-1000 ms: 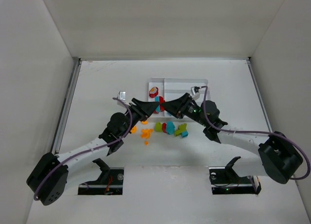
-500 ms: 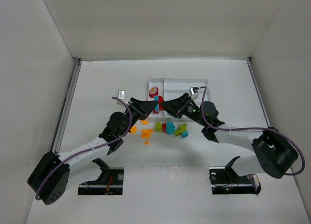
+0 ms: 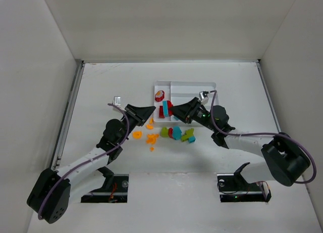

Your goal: Sort the legos into containers by color

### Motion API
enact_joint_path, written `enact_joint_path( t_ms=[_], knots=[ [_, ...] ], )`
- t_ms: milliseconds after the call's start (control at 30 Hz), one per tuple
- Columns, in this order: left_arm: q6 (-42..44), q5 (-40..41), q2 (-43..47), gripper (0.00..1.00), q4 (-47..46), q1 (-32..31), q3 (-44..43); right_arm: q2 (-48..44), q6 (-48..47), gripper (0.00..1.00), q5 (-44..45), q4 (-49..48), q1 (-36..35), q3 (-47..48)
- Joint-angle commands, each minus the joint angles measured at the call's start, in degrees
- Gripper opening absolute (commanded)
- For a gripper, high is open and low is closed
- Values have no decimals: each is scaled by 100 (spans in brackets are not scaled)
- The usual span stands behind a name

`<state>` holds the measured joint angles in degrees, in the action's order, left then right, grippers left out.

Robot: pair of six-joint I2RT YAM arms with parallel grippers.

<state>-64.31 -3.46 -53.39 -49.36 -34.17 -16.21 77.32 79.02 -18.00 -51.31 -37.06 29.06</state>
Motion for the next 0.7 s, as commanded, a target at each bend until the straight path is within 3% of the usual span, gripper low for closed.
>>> enact_joint_path(
  t_ms=[0,167,300,400,667],
  knots=[
    [130,232,162,13,-249,135,65,11,-106,32,165,-283,72,29],
    [121,180,-92,18,-363,-23,-31,143,-45,32,139,-511,72,144],
    [60,153,-163,42,-495,-32,-5,143,-36,32,139,-547,63,162],
    [51,83,-146,53,-653,-67,-14,187,-10,32,130,-547,63,179],
    [42,-128,-558,54,-838,-208,-242,336,131,32,86,-731,-218,346]
  ],
)
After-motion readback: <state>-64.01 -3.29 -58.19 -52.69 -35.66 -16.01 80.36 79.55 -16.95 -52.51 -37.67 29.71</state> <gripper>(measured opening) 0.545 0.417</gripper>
